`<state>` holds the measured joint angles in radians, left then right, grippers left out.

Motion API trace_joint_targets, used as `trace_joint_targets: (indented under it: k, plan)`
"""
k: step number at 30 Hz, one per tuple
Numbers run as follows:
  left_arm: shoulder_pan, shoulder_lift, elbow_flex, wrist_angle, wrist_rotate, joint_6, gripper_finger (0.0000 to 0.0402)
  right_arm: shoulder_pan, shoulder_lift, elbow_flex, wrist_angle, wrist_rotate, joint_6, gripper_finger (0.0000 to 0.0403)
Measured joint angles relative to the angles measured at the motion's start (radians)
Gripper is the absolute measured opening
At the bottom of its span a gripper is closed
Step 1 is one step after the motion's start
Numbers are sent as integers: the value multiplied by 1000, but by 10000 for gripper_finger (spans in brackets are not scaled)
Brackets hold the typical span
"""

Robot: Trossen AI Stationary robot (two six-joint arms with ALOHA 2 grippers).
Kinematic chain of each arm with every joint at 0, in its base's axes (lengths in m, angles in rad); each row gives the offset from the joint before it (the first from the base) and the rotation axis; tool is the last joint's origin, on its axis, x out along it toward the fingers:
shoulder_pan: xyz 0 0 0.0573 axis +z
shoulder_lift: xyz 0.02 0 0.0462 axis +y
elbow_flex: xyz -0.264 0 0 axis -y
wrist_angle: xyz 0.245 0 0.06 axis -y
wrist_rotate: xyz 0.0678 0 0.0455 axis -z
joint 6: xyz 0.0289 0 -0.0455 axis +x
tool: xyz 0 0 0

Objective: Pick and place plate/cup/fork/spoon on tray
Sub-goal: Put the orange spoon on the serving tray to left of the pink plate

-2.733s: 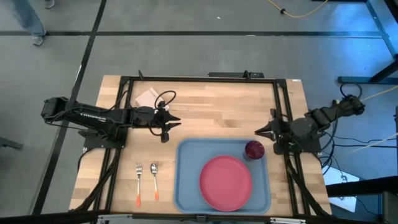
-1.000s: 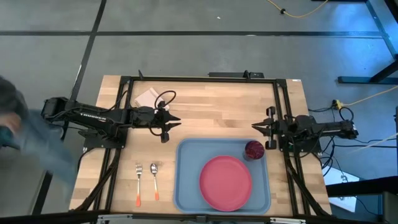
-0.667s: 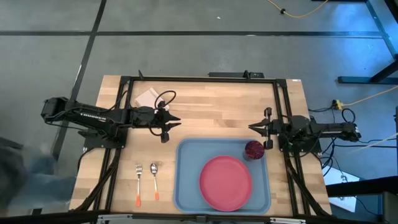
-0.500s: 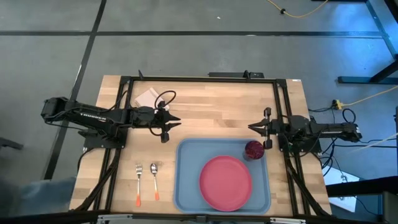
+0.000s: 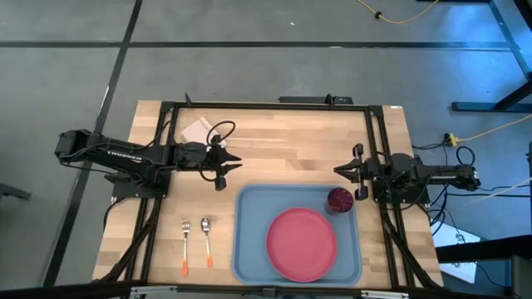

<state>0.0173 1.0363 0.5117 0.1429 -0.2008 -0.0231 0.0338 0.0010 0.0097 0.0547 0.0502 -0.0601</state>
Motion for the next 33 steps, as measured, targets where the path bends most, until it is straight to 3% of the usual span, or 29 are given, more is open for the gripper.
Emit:
trace_joint_targets:
  k: [33]
  plan:
    - [0, 0, 0, 0, 0, 0, 82, 0, 3, 0, -23, 0, 30, 33]
